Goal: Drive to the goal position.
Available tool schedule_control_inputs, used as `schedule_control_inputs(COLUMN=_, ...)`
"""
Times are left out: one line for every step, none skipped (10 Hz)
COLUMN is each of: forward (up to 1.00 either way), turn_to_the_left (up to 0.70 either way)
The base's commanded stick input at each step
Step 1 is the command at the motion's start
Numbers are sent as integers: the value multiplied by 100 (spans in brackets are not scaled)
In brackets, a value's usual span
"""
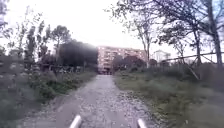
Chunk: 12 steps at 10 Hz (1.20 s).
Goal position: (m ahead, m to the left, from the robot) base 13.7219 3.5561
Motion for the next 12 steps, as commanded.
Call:
schedule_control_inputs(forward=100, turn_to_the_left=-22)
schedule_control_inputs(forward=100, turn_to_the_left=-10)
schedule_control_inputs(forward=100, turn_to_the_left=0)
schedule_control_inputs(forward=100, turn_to_the_left=0)
schedule_control_inputs(forward=100, turn_to_the_left=0)
schedule_control_inputs(forward=100, turn_to_the_left=0)
schedule_control_inputs(forward=100, turn_to_the_left=0)
schedule_control_inputs(forward=100, turn_to_the_left=0)
schedule_control_inputs(forward=100, turn_to_the_left=0)
schedule_control_inputs(forward=100, turn_to_the_left=0)
schedule_control_inputs(forward=100, turn_to_the_left=0)
schedule_control_inputs(forward=100, turn_to_the_left=0)
